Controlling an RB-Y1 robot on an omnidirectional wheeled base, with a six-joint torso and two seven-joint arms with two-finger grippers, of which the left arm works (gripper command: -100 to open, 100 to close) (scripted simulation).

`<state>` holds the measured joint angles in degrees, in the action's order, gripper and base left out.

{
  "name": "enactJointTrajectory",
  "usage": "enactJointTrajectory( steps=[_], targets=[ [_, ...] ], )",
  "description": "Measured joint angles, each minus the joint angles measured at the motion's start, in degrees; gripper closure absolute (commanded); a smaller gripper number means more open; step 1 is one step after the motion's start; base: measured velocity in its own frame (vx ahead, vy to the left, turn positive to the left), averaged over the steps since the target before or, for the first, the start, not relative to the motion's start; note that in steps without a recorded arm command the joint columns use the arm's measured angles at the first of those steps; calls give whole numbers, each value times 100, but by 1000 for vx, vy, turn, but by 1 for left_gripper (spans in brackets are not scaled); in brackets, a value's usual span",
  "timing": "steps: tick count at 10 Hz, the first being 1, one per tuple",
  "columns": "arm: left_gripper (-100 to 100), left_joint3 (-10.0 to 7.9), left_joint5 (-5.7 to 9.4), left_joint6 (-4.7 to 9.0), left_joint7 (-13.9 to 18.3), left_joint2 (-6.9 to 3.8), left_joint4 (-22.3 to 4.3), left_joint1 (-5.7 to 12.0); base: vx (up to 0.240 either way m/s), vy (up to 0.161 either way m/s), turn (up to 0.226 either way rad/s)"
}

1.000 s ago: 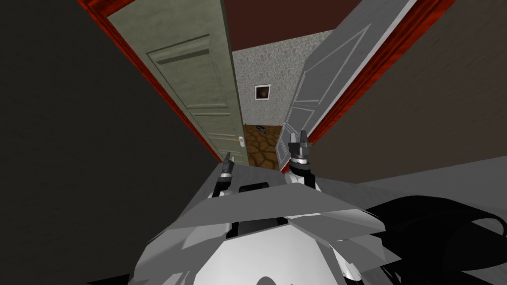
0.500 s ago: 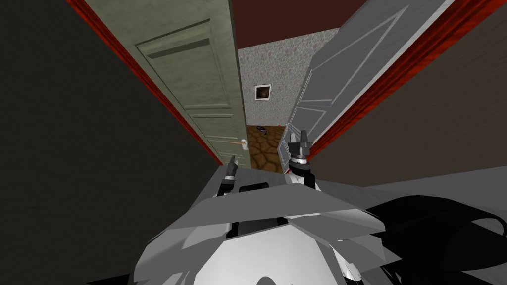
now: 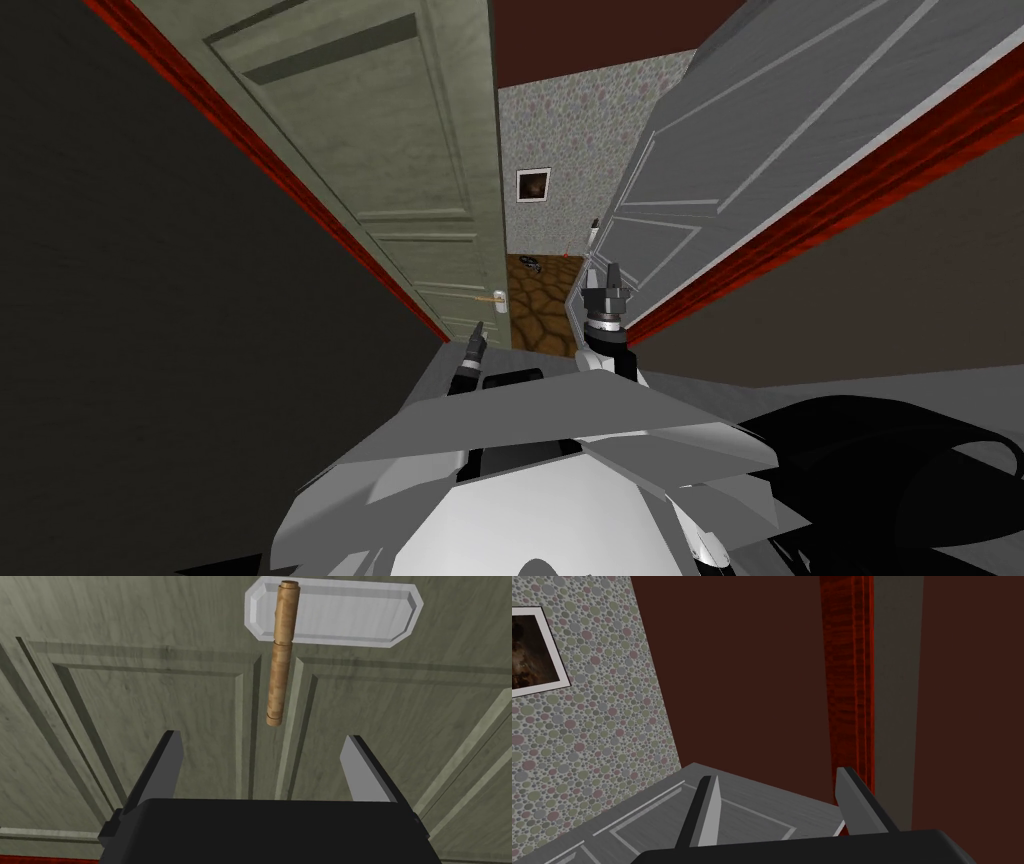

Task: Push the door open

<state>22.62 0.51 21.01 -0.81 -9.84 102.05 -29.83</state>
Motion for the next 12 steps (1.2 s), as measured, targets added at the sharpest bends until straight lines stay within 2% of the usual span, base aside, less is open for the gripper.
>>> enactJointTrajectory(
  steps=[4,12],
  targets=[
    [-100,126,-3,-33,-24,-18,-201,21,165,39,-17],
    [-100,-15,27,-187,-12,152,-430,336,158,-41,-18]
  ],
)
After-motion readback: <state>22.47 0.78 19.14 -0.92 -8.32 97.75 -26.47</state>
